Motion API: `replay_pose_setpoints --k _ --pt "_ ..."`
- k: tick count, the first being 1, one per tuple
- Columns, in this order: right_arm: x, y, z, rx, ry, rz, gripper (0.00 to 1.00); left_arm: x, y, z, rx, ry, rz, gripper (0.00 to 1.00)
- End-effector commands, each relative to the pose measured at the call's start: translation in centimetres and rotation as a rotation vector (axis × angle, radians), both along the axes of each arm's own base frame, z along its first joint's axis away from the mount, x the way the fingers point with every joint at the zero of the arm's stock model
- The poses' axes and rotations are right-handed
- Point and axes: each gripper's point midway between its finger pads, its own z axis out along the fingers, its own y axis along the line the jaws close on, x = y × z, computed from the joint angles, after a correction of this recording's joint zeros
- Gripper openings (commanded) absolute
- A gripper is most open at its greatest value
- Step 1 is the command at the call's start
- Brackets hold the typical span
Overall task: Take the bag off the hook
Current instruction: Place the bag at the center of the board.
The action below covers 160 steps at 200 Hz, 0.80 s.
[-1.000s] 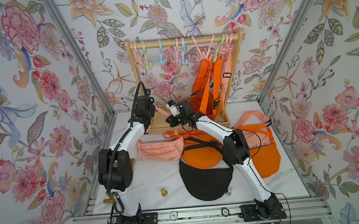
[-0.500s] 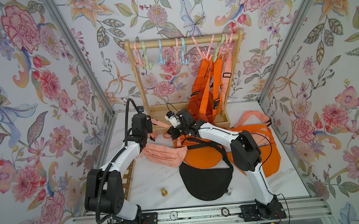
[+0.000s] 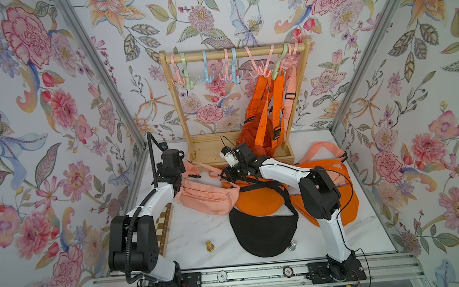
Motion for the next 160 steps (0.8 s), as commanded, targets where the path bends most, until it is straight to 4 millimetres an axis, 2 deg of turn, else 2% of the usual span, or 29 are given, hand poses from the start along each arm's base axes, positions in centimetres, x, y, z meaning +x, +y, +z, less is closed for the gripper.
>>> replay_pose_setpoints --k 1,20,41,48,51,55,86,104,107,117,139,153,160 --pt "-0.8 -0.3 3.9 0.040 -0.057 0.011 0.57 0.2 1.0 -0.9 -0.006 0.062 0.072 0.74" --pt "-1.4 -0.5 5.8 0.066 -0.078 0.010 0.64 -0.1 1.1 -1.8 -0.024 0.084 0.089 0.86" --pt "-1.8 -0.9 7.8 0.090 -0.101 0.000 0.68 -0.6 1.0 -1.2 -0.043 0.059 0.085 0.99" --pt "-1.9 -1.1 8.4 0.099 -0.106 -0.004 0.69 -0.5 0.8 -1.2 -0.053 0.058 0.073 0.99" --pt "-1.9 -1.2 8.6 0.102 -0.106 -0.008 0.69 -0.8 0.7 0.2 -0.060 0.027 0.069 1.00" --pt "-1.8 -1.5 9.1 0.110 -0.110 -0.014 0.69 -0.9 0.6 0.7 -0.068 0.015 0.063 1.00" --pt "-0.9 -3.4 13.1 0.178 -0.146 -0.084 0.69 -2.4 -0.1 3.4 -0.121 -0.031 0.022 0.99" --pt "-0.1 -4.5 16.2 0.242 -0.169 -0.135 0.67 -3.8 -0.7 3.8 -0.160 -0.023 0.000 0.99" --pt "0.9 -5.6 16.7 0.252 -0.175 -0.166 0.67 -4.1 -0.7 3.8 -0.166 -0.020 0.000 1.00" --pt "1.8 -6.8 18.4 0.278 -0.195 -0.204 0.66 -5.1 -1.0 3.6 -0.193 -0.012 -0.011 0.99" --pt "3.5 -9.5 21.8 0.301 -0.282 -0.293 0.55 -7.3 -1.5 2.8 -0.247 -0.016 -0.028 0.99" --pt "4.9 -11.5 23.8 0.314 -0.327 -0.362 0.37 -7.9 -2.3 3.3 -0.281 -0.054 -0.076 0.99" --pt "5.6 -12.5 24.8 0.324 -0.346 -0.397 0.25 -7.9 -3.3 4.0 -0.295 -0.081 -0.121 0.99"
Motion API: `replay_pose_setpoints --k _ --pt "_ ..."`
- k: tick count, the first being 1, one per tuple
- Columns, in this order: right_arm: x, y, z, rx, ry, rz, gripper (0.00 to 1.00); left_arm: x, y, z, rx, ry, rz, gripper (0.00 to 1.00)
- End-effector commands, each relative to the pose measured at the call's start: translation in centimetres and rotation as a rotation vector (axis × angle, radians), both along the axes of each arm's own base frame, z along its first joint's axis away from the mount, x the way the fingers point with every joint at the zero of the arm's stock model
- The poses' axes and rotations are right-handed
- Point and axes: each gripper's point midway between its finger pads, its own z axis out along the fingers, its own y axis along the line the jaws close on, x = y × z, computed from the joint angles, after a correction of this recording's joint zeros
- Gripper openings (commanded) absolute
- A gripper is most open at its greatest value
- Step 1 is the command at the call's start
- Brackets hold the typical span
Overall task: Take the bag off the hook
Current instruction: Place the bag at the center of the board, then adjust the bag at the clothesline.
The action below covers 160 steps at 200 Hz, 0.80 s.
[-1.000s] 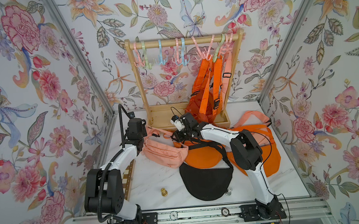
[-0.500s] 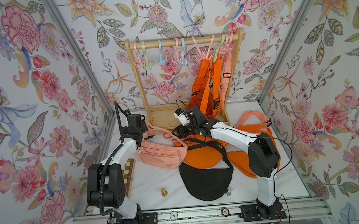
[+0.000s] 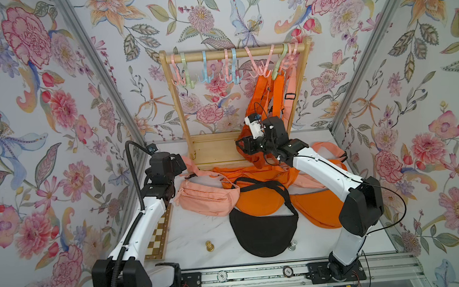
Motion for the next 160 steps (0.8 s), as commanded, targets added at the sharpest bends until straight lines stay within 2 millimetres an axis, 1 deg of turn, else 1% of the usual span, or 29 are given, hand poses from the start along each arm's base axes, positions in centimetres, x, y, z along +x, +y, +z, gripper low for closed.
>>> replay_pose_setpoints --k 1,6,12,18,27,32,37,44,53,58,63,83,94,105,116,119,120,122,132,149,155,160 --pt "2.0 -3.2 5.8 0.073 -0.104 -0.135 0.24 -1.2 -2.0 -1.0 -0.078 0.001 -0.095 0.99" --pt "2.5 -3.9 6.4 0.077 -0.117 -0.162 0.14 -1.0 -2.9 -0.2 -0.078 -0.028 -0.137 0.99" --pt "3.2 -4.7 7.0 0.074 -0.132 -0.195 0.07 -0.8 -4.2 0.8 -0.073 -0.066 -0.188 0.98" --pt "3.7 -5.5 7.7 0.068 -0.147 -0.228 0.05 -0.5 -5.6 1.9 -0.063 -0.104 -0.237 0.97" --pt "4.4 -6.5 8.5 0.051 -0.172 -0.269 0.06 -0.2 -7.7 3.3 -0.038 -0.153 -0.310 0.95" --pt "4.8 -7.2 8.9 0.042 -0.183 -0.293 0.08 0.0 -8.9 4.3 -0.028 -0.185 -0.348 0.95" --pt "5.1 -7.7 9.3 0.033 -0.193 -0.311 0.12 0.2 -10.1 5.1 -0.017 -0.211 -0.383 0.95" --pt "5.4 -8.3 9.9 0.023 -0.205 -0.331 0.22 0.5 -11.6 6.0 -0.009 -0.241 -0.428 0.94" --pt "5.7 -8.9 10.7 0.018 -0.223 -0.352 0.38 1.0 -13.4 7.2 -0.010 -0.278 -0.482 0.94" --pt "5.8 -9.2 11.1 0.018 -0.230 -0.357 0.42 1.2 -14.2 8.0 -0.014 -0.300 -0.505 0.94" --pt "6.0 -9.5 11.5 0.020 -0.238 -0.364 0.45 1.6 -15.0 8.3 -0.018 -0.312 -0.523 0.94" --pt "6.5 -10.8 12.9 0.018 -0.257 -0.389 0.48 3.0 -18.5 10.4 -0.017 -0.369 -0.603 0.95" --pt "7.0 -11.5 13.4 0.018 -0.258 -0.395 0.48 4.1 -20.3 11.1 -0.004 -0.380 -0.633 0.95" --pt "7.5 -11.6 13.6 0.020 -0.250 -0.386 0.48 5.2 -22.0 11.4 0.013 -0.387 -0.654 0.96" --pt "8.1 -11.5 13.5 0.014 -0.240 -0.381 0.49 6.5 -23.5 11.8 0.019 -0.400 -0.672 0.96" --pt "8.2 -11.4 13.5 0.012 -0.239 -0.380 0.49 6.6 -23.7 12.4 0.016 -0.414 -0.675 0.96" --pt "8.3 -11.4 13.4 0.010 -0.238 -0.380 0.49 7.0 -24.0 11.8 0.017 -0.403 -0.676 0.96" --pt "8.4 -11.3 13.2 0.007 -0.233 -0.378 0.50 7.5 -24.2 11.5 0.018 -0.397 -0.677 0.97" --pt "9.0 -11.0 13.0 0.005 -0.229 -0.369 0.50 8.6 -25.3 11.8 0.007 -0.408 -0.689 0.98" --pt "9.8 -10.5 12.5 0.008 -0.220 -0.359 0.49 10.0 -26.8 13.0 -0.013 -0.434 -0.721 0.99" --pt "10.2 -10.3 12.2 0.008 -0.219 -0.356 0.49 10.1 -27.6 13.6 -0.018 -0.446 -0.738 0.99" --pt "10.5 -10.1 11.9 0.007 -0.216 -0.351 0.49 10.4 -28.1 13.7 -0.018 -0.447 -0.749 0.99"
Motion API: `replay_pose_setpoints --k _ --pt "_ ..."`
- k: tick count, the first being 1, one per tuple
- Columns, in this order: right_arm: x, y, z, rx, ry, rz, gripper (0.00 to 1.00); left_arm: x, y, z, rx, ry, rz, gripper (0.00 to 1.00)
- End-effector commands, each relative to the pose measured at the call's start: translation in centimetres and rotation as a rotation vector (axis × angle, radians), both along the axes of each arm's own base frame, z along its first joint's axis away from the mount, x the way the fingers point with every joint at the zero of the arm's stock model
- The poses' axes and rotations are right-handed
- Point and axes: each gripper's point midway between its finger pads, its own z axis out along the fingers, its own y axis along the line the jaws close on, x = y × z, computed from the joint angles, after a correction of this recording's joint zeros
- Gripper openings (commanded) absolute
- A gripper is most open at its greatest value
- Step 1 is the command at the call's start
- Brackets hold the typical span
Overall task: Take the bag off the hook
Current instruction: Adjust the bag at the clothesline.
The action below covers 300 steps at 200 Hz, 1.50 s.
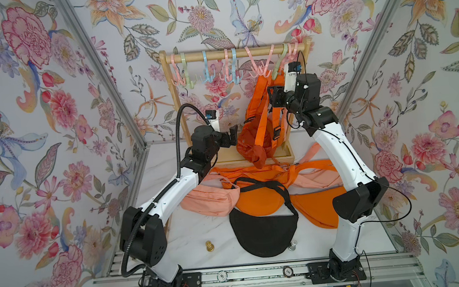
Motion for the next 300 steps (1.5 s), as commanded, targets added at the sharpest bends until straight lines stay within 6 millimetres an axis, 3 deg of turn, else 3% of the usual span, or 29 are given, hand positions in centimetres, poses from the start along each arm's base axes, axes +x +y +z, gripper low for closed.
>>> replay_pose_setpoints --k 1,19,39,50,64,91,130,149,187,213,241,272,300 --pt "1.2 1.2 -2.9 -0.038 0.068 0.037 0.49 0.8 -2.3 2.7 -0.010 -0.067 -0.070 0.99" --pt "2.6 0.8 -3.8 -0.018 0.083 0.029 0.49 0.8 -3.7 3.6 -0.003 -0.084 -0.093 0.99" --pt "4.0 -2.7 -4.3 0.031 0.114 -0.076 0.47 0.6 -3.9 3.5 0.003 -0.083 -0.091 0.99" --pt "4.2 -4.3 -3.8 0.071 0.119 -0.091 0.46 0.6 -3.6 3.3 0.008 -0.080 -0.076 1.00" --pt "3.7 -4.9 -2.4 0.068 0.090 -0.087 0.46 0.6 -3.4 3.3 0.014 -0.089 -0.069 0.99" --pt "1.3 -4.1 0.7 0.043 0.030 -0.060 0.47 1.1 -3.9 3.6 0.006 -0.093 -0.077 0.99" --pt "-0.7 -3.0 3.2 0.027 -0.026 -0.029 0.49 2.1 -5.7 6.1 0.012 -0.126 -0.097 0.94" --pt "-0.5 -2.3 2.9 0.033 -0.018 -0.005 0.49 2.5 -6.4 7.7 0.007 -0.153 -0.104 0.87" --pt "0.5 -0.7 1.4 0.059 0.015 0.051 0.49 2.0 -7.9 13.0 -0.135 -0.277 -0.213 0.87" --pt "1.2 -0.2 1.1 0.079 0.021 0.072 0.40 2.8 -8.9 15.5 -0.238 -0.317 -0.283 0.84" --pt "1.5 0.4 0.8 0.111 0.032 0.110 0.36 4.9 -10.0 15.8 -0.270 -0.330 -0.281 0.84" --pt "1.3 2.0 1.0 0.176 0.037 0.191 0.29 7.3 -9.6 14.7 -0.293 -0.338 -0.201 0.51" --pt "0.8 3.6 2.1 0.252 0.022 0.277 0.20 8.5 -8.1 14.5 -0.309 -0.384 -0.110 0.44"
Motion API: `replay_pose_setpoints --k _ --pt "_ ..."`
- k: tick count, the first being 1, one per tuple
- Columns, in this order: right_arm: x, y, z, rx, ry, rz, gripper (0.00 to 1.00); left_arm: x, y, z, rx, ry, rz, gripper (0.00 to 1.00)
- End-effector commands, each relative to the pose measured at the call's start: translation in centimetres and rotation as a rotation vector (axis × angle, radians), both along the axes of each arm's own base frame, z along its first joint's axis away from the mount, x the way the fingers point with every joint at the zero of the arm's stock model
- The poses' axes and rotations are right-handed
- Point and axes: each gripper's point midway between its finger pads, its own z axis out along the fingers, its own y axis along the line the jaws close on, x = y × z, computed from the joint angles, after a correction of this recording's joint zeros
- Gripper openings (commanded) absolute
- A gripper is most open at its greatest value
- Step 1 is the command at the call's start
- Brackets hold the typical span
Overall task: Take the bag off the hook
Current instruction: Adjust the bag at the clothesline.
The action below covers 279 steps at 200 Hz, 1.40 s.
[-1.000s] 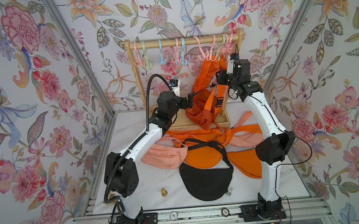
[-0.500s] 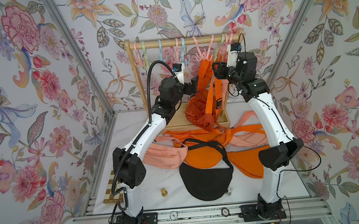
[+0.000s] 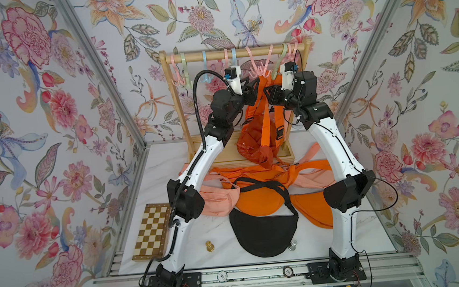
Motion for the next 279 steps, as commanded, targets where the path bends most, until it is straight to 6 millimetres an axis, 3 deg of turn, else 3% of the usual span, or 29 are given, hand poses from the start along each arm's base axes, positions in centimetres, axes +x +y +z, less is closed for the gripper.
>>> replay_pose_setpoints --k 1,17,31,92,137,158,192,224,237,253,279 --pt "-0.8 1.5 2.7 0.105 -0.055 0.095 0.19 1.2 1.9 0.7 -0.055 -0.037 0.086 0.44" --pt "-1.1 2.1 3.7 0.147 -0.075 0.124 0.05 1.9 2.7 0.6 -0.085 -0.044 0.107 0.40" --pt "-1.3 2.1 5.0 0.171 -0.111 0.128 0.01 2.5 3.0 0.3 -0.101 -0.040 0.117 0.38" --pt "-1.3 -0.9 10.7 0.226 -0.295 0.020 0.00 5.1 4.8 -3.5 -0.051 0.062 0.259 0.31" --pt "-1.4 -3.5 13.0 0.256 -0.358 -0.025 0.00 7.2 8.7 -5.8 -0.007 0.145 0.419 0.29" --pt "-1.6 -3.9 13.3 0.261 -0.365 -0.026 0.00 7.4 8.7 -7.0 0.015 0.169 0.419 0.29" --pt "-1.8 -2.4 12.3 0.255 -0.326 0.029 0.00 6.7 7.5 -8.0 0.019 0.193 0.343 0.40" --pt "-1.9 -0.7 11.0 0.232 -0.289 0.075 0.00 4.0 4.7 -7.8 0.067 0.177 0.179 0.72" --pt "-2.0 -0.2 10.7 0.227 -0.284 0.091 0.00 2.0 3.8 -6.7 0.065 0.139 0.113 0.84" --pt "-2.0 0.0 10.3 0.212 -0.272 0.093 0.00 -0.3 3.9 -5.8 0.037 0.102 0.065 0.98" --pt "-1.8 -0.1 8.8 0.176 -0.232 0.088 0.00 -2.7 4.7 -3.7 -0.006 0.052 0.043 0.99"
